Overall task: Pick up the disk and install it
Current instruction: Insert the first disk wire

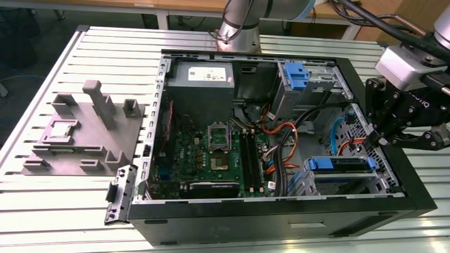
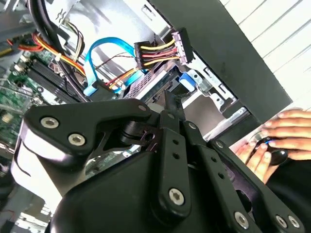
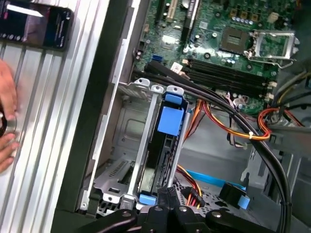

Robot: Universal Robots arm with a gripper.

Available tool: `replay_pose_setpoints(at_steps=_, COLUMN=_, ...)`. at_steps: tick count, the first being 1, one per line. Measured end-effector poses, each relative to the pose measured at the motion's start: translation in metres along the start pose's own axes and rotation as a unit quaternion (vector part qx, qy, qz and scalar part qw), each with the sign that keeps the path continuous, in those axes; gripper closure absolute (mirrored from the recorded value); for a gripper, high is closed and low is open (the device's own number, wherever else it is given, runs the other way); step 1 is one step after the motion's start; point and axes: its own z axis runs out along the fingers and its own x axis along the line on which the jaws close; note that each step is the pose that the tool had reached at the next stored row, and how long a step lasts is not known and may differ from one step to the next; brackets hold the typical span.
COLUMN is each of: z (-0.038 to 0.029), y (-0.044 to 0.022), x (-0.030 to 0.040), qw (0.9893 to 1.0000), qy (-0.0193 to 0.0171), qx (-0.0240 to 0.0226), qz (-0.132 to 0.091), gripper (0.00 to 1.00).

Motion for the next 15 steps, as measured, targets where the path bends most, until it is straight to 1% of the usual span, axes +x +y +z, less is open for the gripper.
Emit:
replay_pose_setpoints(at_steps=1, z=0.0001, y=0.0, x=0.0, qw=1.0, qy=0.0003, qx=-0.0001, qz=-0.001, gripper=0.9)
replay_pose_setpoints(at_steps=2, z=0.0002, y=-0.0001, x=-0.0001, qw=1.0, qy=0.0022, qx=-0.0005, qz=-0.001, gripper=0.9)
replay_pose_setpoints(at_steps=4, z=0.0, y=-0.0003, x=-0.0007, qw=1.0, qy=0.0093, qx=-0.0012, qz=0.0, gripper=0.9)
replay_pose_setpoints(at_steps=5, z=-0.0001, y=-0.0005, x=-0.0012, qw=0.9999, qy=0.0137, qx=-0.0001, qz=0.0, gripper=0.9)
replay_pose_setpoints(at_steps=6, z=-0.0004, y=-0.0006, x=-0.0017, qw=0.9999, qy=0.0166, qx=0.0014, qz=0.0, gripper=0.9)
replay_pose_setpoints(at_steps=8, z=-0.0005, y=-0.0008, x=-0.0022, qw=0.9998, qy=0.0183, qx=0.005, qz=-0.003, gripper=0.9)
replay_pose_setpoints(at_steps=11, z=-0.0005, y=-0.0008, x=-0.0022, qw=0.9996, qy=0.0188, qx=0.0072, qz=-0.022, gripper=0.9)
replay_pose_setpoints(at_steps=15, z=-0.0005, y=-0.0008, x=-0.0022, qw=0.9986, qy=0.0195, qx=0.0106, qz=-0.049, gripper=0.9)
